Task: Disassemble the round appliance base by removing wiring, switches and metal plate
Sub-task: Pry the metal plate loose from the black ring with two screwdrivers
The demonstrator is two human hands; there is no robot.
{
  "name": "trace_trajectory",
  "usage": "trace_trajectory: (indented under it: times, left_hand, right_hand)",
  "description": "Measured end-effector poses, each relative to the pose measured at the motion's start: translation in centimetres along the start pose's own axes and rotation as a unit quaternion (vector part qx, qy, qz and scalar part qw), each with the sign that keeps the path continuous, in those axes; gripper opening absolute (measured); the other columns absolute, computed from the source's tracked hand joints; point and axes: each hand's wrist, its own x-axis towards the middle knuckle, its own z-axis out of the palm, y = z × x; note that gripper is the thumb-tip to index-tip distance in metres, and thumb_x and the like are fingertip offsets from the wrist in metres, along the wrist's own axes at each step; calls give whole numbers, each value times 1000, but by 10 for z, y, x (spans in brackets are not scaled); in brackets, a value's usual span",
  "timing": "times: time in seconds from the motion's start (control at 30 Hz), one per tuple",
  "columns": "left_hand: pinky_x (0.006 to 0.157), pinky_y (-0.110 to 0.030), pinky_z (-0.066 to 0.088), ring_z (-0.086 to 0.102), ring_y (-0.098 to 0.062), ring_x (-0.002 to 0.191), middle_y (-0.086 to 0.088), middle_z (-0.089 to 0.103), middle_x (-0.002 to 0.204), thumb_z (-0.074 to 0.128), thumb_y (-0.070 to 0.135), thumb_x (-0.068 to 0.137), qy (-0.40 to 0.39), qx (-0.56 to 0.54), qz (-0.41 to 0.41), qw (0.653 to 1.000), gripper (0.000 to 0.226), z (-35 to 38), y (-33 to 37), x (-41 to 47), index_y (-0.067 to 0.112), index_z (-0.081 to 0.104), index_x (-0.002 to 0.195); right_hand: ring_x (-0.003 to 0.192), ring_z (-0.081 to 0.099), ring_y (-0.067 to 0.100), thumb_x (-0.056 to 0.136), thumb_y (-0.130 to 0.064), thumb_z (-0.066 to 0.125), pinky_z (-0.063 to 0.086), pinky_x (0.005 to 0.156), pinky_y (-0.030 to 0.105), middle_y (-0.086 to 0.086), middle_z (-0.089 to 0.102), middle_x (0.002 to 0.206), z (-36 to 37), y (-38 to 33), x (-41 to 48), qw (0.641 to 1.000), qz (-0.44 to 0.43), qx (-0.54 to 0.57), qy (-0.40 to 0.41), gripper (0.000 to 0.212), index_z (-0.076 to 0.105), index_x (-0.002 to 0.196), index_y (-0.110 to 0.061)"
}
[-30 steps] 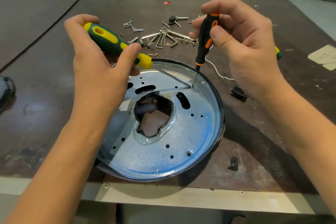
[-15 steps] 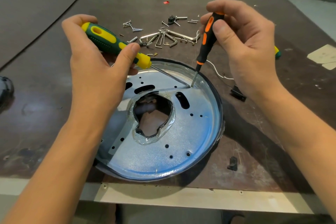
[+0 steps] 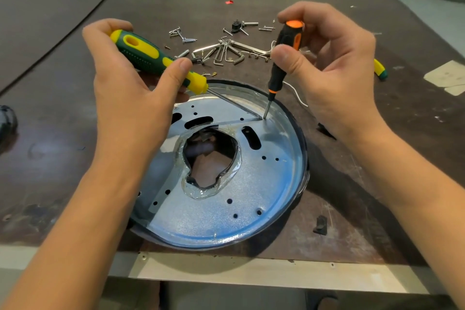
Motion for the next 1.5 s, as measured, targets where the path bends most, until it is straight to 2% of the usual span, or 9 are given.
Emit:
trace_trajectory:
  times: [0.17,0.33,0.57,0.73,0.97,1.07,1.17,1.33,1.5]
  left_hand:
    - [66,-33,62,73,-31,80,-29,55,112,74,20,90,-8,-3,-3,1000,53,-1,0,1,18,31,120]
    - [66,-31,62,74,-27,80,-29,56,113,74,21,90,-6,0,-2,1000,53,-1,-1,1,18,31,121]
    - [69,-35,62,72,-23,78,-23,56,112,73,21,92,-18,23,-17,999,51,2,-1,0,19,30,120]
    - [70,-37,62,72,-22,75,-11,55,101,73,22,91,-22,35,0,999,51,5,1,-3,19,31,120]
    - [62,-14,54,65,3,69,9,45,90,66,21,95,7,46,41,998,44,6,-3,-3,21,28,117]
    - [62,-16,56,68,-1,70,10,43,90,65,20,96,13,34,53,998,43,7,-3,-3,20,28,117]
    - [62,-17,56,67,0,71,14,43,87,65,19,95,24,45,67,996,43,7,-4,-3,20,28,117]
    - [62,-15,55,65,4,72,15,42,86,65,19,96,22,46,76,996,43,8,-3,-4,19,28,118]
    - [62,-18,56,68,-3,72,14,44,87,65,20,96,9,38,66,997,43,8,-3,-3,19,27,118]
  right_hand:
    - [101,64,37,102,6,50,57,94,53,18,64,106,-2,4,1,999,7,23,-28,36,52,132,-12]
    - [92,58,15,98,-2,66,55,78,28,13,59,100,1,4,1,1000,-9,2,5,27,57,123,-6]
    - [104,65,43,106,5,40,58,91,45,30,63,113,-1,6,-1,1000,3,29,-8,30,49,133,-4]
    - [85,62,14,100,-2,62,57,74,35,7,60,94,-2,3,3,999,-26,1,30,19,57,118,-7]
    - [103,70,36,105,4,44,58,94,47,19,66,111,-8,10,3,999,22,30,24,26,53,129,-1]
    - [99,64,23,103,-3,56,57,90,47,15,64,111,-8,8,4,999,7,-3,37,21,59,124,-6]
    - [94,63,13,97,-7,69,56,83,31,13,65,107,-7,7,5,998,-13,-15,57,23,63,118,-7]
    - [108,69,39,103,4,47,57,97,48,18,67,113,-9,10,4,999,15,23,31,30,55,131,-3]
    - [96,63,27,101,-7,62,56,88,51,10,63,105,-7,9,5,999,-1,-9,44,23,62,124,-6]
